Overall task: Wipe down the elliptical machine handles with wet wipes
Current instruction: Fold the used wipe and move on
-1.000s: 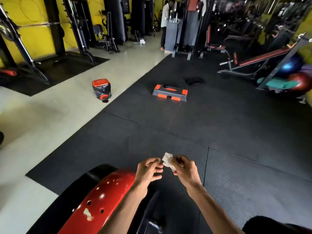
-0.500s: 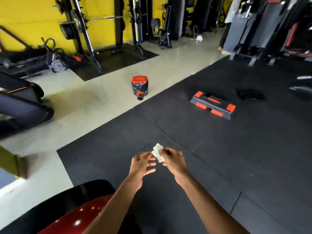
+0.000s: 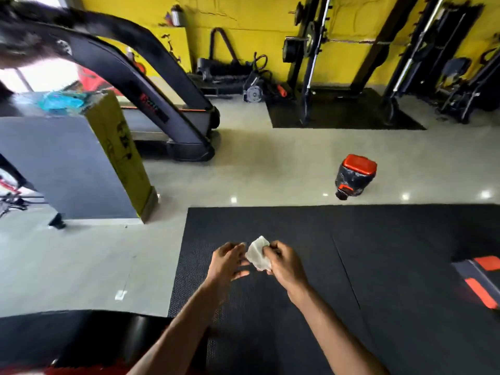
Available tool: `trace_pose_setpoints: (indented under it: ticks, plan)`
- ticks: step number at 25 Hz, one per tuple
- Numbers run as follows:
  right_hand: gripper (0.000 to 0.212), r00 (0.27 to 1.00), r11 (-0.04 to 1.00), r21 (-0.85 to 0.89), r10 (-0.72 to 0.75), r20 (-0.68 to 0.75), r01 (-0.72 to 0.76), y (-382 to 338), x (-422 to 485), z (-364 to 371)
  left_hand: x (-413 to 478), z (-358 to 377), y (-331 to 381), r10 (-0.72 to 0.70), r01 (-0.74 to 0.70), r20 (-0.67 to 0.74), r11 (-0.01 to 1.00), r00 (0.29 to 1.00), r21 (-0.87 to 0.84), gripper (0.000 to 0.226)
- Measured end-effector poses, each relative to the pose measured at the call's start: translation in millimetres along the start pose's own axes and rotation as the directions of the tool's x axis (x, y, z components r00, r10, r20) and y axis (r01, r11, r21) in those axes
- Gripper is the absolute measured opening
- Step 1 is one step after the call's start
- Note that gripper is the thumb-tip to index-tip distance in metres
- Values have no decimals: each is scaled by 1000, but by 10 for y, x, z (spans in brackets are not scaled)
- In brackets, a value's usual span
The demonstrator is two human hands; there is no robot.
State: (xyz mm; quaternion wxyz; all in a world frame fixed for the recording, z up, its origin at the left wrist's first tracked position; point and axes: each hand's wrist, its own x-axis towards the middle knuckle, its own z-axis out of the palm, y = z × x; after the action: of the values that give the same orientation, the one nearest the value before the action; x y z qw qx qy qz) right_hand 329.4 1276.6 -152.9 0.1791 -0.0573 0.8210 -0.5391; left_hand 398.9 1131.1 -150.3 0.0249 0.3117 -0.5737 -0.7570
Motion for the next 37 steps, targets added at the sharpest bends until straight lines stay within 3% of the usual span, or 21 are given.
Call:
trace_pose_setpoints:
  ticks: [4,8,13,16,18,20,22,25,29,33,37]
  plan:
    - [16,974,998,17,-70,216,68,-519,963,444,610,-320,417,52,-61,-116,995,992,-75,21]
    - [18,875,991,5,-117,469,130,-1106,1878,1361,1168,-931,845,78,-141,-378,980,922,-142,19]
    - [12,681,977,72,-192,707,201,-1846,2725,2618,1750,-1820,1302,139,-276,-603,951,785,-141,30]
    - [16,497,958,69,-205,843,279,-2303,3104,3255,1967,-2254,1644,98,-340,-770,926,631,-161,30]
    - [36,360,929,84,-222,906,361,-2612,3256,3667,2008,-2564,1861,56,-376,-852,911,520,-170,31]
    - [43,239,905,125,-237,942,406,-2852,3292,4066,1977,-2858,2008,34,-398,-897,903,440,-161,37]
    - [29,170,900,164,-250,953,404,-3051,3277,4458,1963,-3166,2077,16,-418,-923,895,384,-158,46]
    - [10,109,899,209,-269,957,384,-3344,3237,5180,1961,-3784,2166,-19,-455,-967,880,255,-137,43]
    - [13,11,957,190,-197,980,218,-3743,3014,6174,1934,-4720,2330,-38,-483,-989,870,144,-104,12]
    - [19,-113,971,190,-174,978,149,-4300,2606,7217,1713,-5808,2615,-38,-539,-996,839,82,-76,16]
    - [5,-189,947,254,-217,958,199,-4804,2156,8089,1413,-6707,2876,-75,-589,-997,807,-28,-44,14]
